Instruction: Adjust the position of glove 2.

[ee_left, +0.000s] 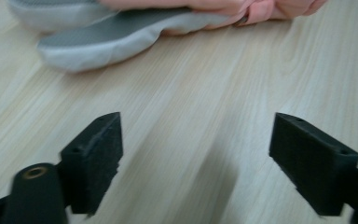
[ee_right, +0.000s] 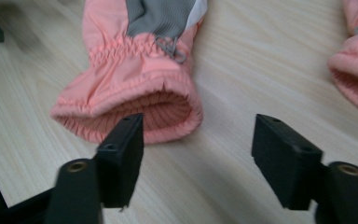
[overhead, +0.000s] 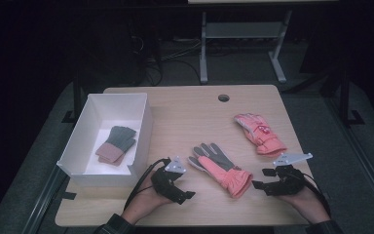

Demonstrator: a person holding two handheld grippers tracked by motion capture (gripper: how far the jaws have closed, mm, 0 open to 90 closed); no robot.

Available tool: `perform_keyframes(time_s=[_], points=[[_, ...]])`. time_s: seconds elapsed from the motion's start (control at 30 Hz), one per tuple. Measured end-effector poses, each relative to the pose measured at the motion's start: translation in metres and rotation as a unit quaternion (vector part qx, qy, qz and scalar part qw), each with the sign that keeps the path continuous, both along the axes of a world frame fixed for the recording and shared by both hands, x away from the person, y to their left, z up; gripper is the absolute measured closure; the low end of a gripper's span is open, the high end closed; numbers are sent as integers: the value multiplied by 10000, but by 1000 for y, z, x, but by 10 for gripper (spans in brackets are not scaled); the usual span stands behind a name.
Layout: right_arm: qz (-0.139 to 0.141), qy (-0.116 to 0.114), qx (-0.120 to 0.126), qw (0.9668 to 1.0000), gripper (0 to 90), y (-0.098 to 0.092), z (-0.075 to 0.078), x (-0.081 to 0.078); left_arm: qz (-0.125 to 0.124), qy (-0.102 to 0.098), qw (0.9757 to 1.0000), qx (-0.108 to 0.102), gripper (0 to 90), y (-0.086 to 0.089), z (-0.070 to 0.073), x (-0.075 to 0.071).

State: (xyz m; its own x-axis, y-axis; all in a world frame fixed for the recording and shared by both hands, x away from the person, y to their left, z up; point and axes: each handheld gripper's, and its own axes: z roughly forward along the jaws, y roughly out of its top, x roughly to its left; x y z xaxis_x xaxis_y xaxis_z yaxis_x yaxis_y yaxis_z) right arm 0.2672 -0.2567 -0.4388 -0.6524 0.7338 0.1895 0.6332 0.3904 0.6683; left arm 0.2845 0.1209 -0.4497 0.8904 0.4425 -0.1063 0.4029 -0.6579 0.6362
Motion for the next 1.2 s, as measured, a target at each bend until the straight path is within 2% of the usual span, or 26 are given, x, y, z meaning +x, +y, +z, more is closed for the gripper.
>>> perform_keyframes(time_s=[0.03, 0.2, 0.23, 0.3, 0.4, 0.47, 0.5, 0.73, 0.83, 0.97, 1.2], points=[[0, 0, 0, 10000, 361, 0, 0, 0, 0, 0, 10000, 0, 133, 0, 0, 0], [-53, -75, 60, 9999, 487, -1, 8, 9, 84, -29, 10000, -8, 130, 3, -3, -1], [-69, -56, 105, 9999, 531, 0, 11, 15, 94, -32, 9999, -21, 129, 2, -3, -2], [-109, -81, 120, 9998, 561, 0, 13, 21, 134, -76, 9999, -60, 130, 0, -3, -3], [-140, -129, 155, 9997, 578, -1, 18, 30, 129, -104, 9999, 31, 130, 0, -4, -2], [-182, -155, 164, 9996, 599, -1, 21, 36, 158, -87, 9998, -1, 131, 0, -5, -1], [-182, -155, 164, 9996, 599, -1, 21, 36, 158, -87, 9998, -1, 132, 0, -5, -1], [-464, -314, 132, 9983, 651, -2, 31, 64, 148, -97, 9998, -4, 134, 1, -4, 0], [-538, -208, 81, 9983, 654, -3, 35, 77, 130, -104, 9999, -6, 135, 1, -3, 0], [-592, -205, -39, 9980, 644, -7, 39, 95, 156, -109, 9998, -32, 135, 2, -3, 0], [-704, 19, -369, 9968, 605, -13, 36, 131, 89, -94, 9999, 26, 137, 2, -2, 0]])
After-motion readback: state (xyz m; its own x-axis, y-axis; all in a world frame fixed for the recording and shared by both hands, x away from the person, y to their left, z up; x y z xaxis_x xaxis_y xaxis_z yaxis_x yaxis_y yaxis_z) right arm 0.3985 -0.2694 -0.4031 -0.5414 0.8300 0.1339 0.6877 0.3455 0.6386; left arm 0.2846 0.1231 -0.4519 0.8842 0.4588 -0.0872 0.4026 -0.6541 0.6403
